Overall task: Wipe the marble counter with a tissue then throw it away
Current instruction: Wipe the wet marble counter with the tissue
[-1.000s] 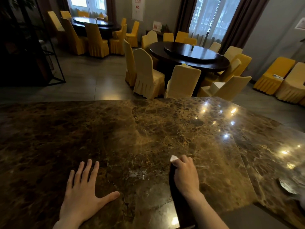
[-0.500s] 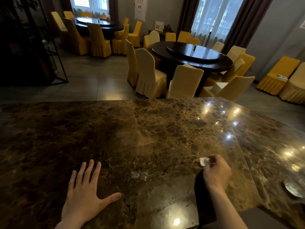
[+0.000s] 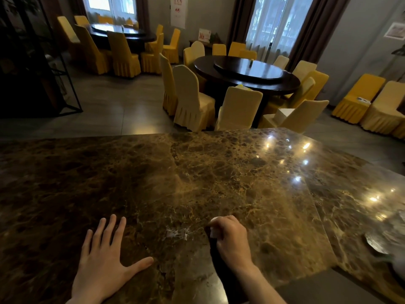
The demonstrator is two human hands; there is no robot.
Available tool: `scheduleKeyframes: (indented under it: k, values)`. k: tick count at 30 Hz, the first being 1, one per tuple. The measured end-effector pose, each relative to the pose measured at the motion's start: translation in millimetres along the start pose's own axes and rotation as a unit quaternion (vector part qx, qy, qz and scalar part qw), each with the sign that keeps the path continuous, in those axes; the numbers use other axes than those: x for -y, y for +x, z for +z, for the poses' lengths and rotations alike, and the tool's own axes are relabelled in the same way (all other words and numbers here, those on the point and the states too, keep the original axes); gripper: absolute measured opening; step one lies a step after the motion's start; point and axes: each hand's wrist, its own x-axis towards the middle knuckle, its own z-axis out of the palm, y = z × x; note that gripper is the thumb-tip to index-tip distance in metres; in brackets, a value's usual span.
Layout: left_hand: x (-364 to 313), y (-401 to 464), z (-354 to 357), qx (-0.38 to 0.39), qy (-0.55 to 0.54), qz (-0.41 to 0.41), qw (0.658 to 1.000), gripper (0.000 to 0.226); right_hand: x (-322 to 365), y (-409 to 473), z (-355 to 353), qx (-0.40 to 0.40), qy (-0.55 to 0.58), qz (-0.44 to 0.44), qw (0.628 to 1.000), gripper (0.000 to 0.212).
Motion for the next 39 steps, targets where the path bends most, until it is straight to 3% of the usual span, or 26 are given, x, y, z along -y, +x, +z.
scheduleKeyframes:
  k: [2, 4, 6, 8, 10, 15, 18, 24, 26, 31, 33, 37, 39]
  values:
    - [0, 1, 0, 0.0, -0.001, -0.001, 1.0, 0.139, -12, 8, -20, -0.046, 0.0, 0.015, 0.999, 0.024]
    - [-1, 1, 0, -0.002, -0.004, -0.001, 1.0, 0.139, -37, 22, -52, -0.154, -0.014, 0.093, 0.984, 0.02]
    - [-1, 1, 0, 0.001, 0.0, 0.0, 1.0, 0.139, -63, 30, -80, -0.203, -0.044, 0.185, 0.961, 0.017]
    - [-1, 1, 1, 0.007, 0.006, -0.001, 1.0, 0.139, -72, 28, -85, -0.186, -0.071, 0.238, 0.951, 0.016]
    - [-2, 1, 1, 0.008, 0.006, -0.002, 1.0, 0.139, -58, 21, -67, -0.159, -0.066, 0.226, 0.959, 0.011]
    - [-2, 0, -2, 0.006, 0.007, 0.003, 1.0, 0.14, 20, 6, 6, -0.05, -0.009, 0.097, 0.994, 0.017]
    - [-3, -2, -2, 0.0, 0.0, 0.006, 1.0, 0.14, 33, 5, 15, 0.028, -0.021, 0.007, 0.999, 0.021]
    - [-2, -2, -1, -0.006, 0.003, 0.009, 1.0, 0.14, -10, 26, -26, -0.141, -0.064, 0.19, 0.97, 0.014]
    - [-3, -1, 1, -0.009, 0.001, 0.007, 1.0, 0.139, 13, 20, -6, -0.122, -0.066, 0.164, 0.977, 0.014]
    - [3, -1, 3, -0.021, -0.007, 0.014, 1.0, 0.139, 50, 0, 29, 0.036, -0.037, 0.005, 0.999, 0.015]
    - [3, -1, 4, -0.026, -0.014, 0.018, 0.999, 0.139, 29, 12, 7, 0.022, -0.056, 0.046, 0.997, 0.01]
    - [3, 1, 6, -0.033, -0.015, 0.018, 0.999, 0.139, -14, 26, -40, -0.126, -0.067, 0.208, 0.968, 0.008]
    - [2, 1, 6, -0.029, -0.014, 0.016, 0.999, 0.139, 4, 24, -23, -0.118, -0.09, 0.2, 0.968, 0.007]
